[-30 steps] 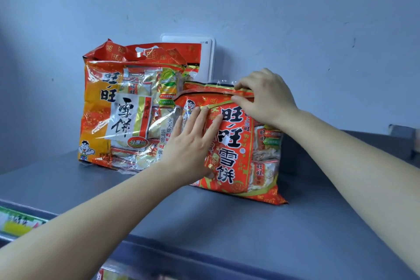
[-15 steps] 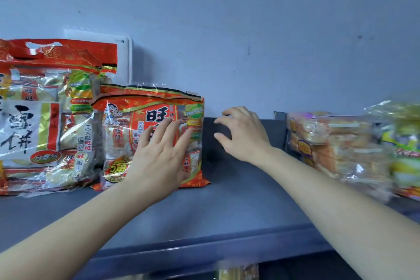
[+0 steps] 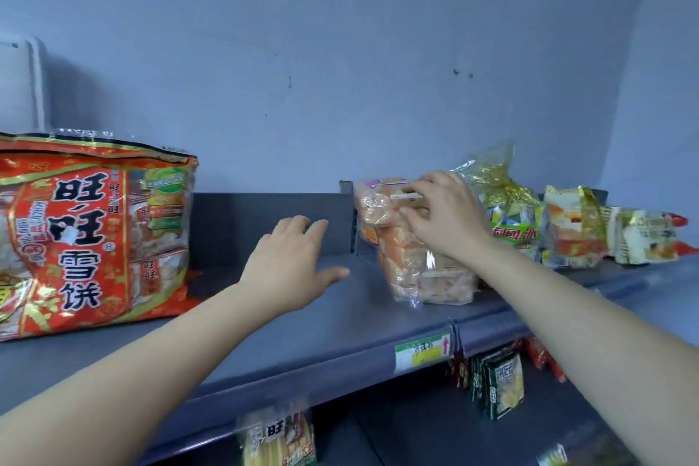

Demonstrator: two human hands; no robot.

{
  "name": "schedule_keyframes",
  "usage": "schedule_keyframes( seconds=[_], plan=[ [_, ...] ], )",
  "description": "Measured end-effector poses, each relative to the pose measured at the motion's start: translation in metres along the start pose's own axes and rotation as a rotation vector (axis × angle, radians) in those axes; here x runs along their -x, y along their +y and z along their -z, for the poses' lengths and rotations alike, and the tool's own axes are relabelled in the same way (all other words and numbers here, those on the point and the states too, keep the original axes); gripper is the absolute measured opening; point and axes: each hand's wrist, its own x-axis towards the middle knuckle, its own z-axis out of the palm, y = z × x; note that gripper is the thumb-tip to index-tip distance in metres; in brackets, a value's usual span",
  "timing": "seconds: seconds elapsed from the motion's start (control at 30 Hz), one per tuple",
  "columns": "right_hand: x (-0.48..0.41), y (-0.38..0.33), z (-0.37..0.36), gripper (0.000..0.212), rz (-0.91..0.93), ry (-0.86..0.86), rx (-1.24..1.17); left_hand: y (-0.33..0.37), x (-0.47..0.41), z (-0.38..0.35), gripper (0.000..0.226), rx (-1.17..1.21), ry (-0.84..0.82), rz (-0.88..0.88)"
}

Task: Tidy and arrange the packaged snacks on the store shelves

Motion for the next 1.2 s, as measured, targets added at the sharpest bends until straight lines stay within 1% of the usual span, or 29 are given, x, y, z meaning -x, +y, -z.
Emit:
schedule_keyframes(
  seconds=[0.07,0.13,0.23,0.27,0.33,0.4,0.43,0.5,0.57,0.67,0.77,0.83,0.87,0.9,0.93,0.97,1.0,1.07,1.13,1.2],
  plan=[
    [0.000,0.032,-0.005,0.040,-0.096,-0.043,-0.040,0.023,-0.017,-0.009,0.084,0.241,-0.060,0.096],
    [-0.002,0.063,-0.015,0.045,-0.209,-0.110,-0.157,0.045,-0.034,-0.020,0.089,0.476,-0.104,0.192],
    [-0.009,0.105,-0.034,0.050,-0.355,-0.187,-0.397,0.078,-0.058,-0.033,0.085,0.903,-0.100,0.325],
    [-0.010,0.117,-0.040,0.049,-0.378,-0.214,-0.449,0.088,-0.065,-0.035,0.090,1.018,-0.089,0.375],
    [-0.010,0.137,-0.053,0.044,-0.346,-0.274,-0.480,0.100,-0.080,-0.041,0.112,1.177,-0.050,0.506],
    [-0.011,0.152,-0.062,0.040,-0.278,-0.301,-0.483,0.106,-0.094,-0.046,0.123,1.315,0.005,0.636],
    [-0.013,0.158,-0.066,0.038,-0.247,-0.303,-0.473,0.107,-0.100,-0.049,0.122,1.385,0.023,0.692],
    [-0.018,0.169,-0.073,0.035,-0.205,-0.294,-0.438,0.112,-0.108,-0.050,0.098,1.500,0.046,0.756],
    [-0.025,0.179,-0.079,0.034,-0.180,-0.282,-0.387,0.114,-0.114,-0.051,0.077,1.537,0.074,0.800],
    [-0.032,0.192,-0.088,0.036,-0.135,-0.265,-0.214,0.116,-0.118,-0.052,0.058,1.505,0.097,0.837],
    [-0.034,0.203,-0.095,0.040,-0.096,-0.313,0.024,0.114,-0.120,-0.055,0.048,1.490,0.098,0.835],
    [-0.036,0.204,-0.099,0.038,-0.090,-0.318,0.105,0.111,-0.123,-0.057,0.044,1.482,0.088,0.830],
    [-0.037,0.202,-0.099,0.034,-0.095,-0.290,0.072,0.110,-0.124,-0.059,0.043,1.482,0.081,0.828],
    [-0.039,0.200,-0.100,0.030,-0.117,-0.252,-0.025,0.110,-0.125,-0.060,0.041,1.485,0.073,0.828],
    [-0.041,0.196,-0.101,0.029,-0.155,-0.223,-0.171,0.109,-0.125,-0.061,0.040,1.486,0.064,0.830],
    [-0.044,0.190,-0.102,0.031,-0.208,-0.231,-0.331,0.109,-0.125,-0.062,0.041,1.487,0.051,0.836],
    [-0.046,0.183,-0.103,0.038,-0.268,-0.276,-0.483,0.108,-0.124,-0.063,0.044,1.491,0.035,0.847],
    [-0.051,0.167,-0.103,0.050,-0.389,-0.447,-0.693,0.106,-0.124,-0.066,0.052,1.503,-0.007,0.874],
    [-0.056,0.153,-0.098,0.053,-0.529,-0.636,-0.846,0.104,-0.122,-0.067,0.062,1.518,-0.059,0.890],
    [-0.063,0.146,-0.095,0.054,-0.620,-0.790,-0.931,0.101,-0.122,-0.070,0.074,1.543,-0.099,0.905]
  ],
)
